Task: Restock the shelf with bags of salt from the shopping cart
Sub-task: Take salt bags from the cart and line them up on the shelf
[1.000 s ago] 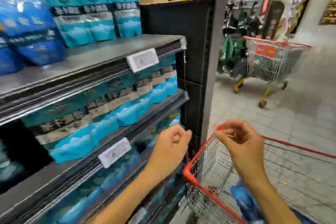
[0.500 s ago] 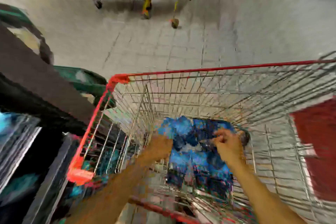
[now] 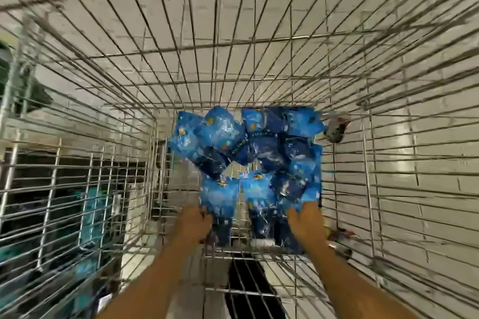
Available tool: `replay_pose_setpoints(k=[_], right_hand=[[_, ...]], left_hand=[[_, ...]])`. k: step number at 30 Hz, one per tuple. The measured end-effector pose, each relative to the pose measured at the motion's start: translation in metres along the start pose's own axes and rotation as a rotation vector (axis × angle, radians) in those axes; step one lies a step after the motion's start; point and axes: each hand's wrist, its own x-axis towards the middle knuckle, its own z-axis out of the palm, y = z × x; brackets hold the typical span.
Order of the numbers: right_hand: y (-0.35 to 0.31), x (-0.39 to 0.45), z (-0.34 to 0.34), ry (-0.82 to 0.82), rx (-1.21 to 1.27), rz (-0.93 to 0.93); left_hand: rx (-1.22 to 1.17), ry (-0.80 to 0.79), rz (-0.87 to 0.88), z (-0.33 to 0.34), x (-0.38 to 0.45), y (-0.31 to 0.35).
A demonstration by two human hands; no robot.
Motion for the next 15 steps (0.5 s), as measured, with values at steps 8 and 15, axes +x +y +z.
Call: replay_pose_setpoints(k=[8, 15], right_hand=[[-0.019, 0.070, 0.035, 0.189, -0.023, 0.105], [-0.023, 0.103, 0.045, 0.215, 0.344, 0.335]], left_hand=[[-0.185, 0.089, 0.000, 0.066, 0.049, -0.027], [-0.477, 0.068, -0.189, 0.092, 0.064, -0.045]])
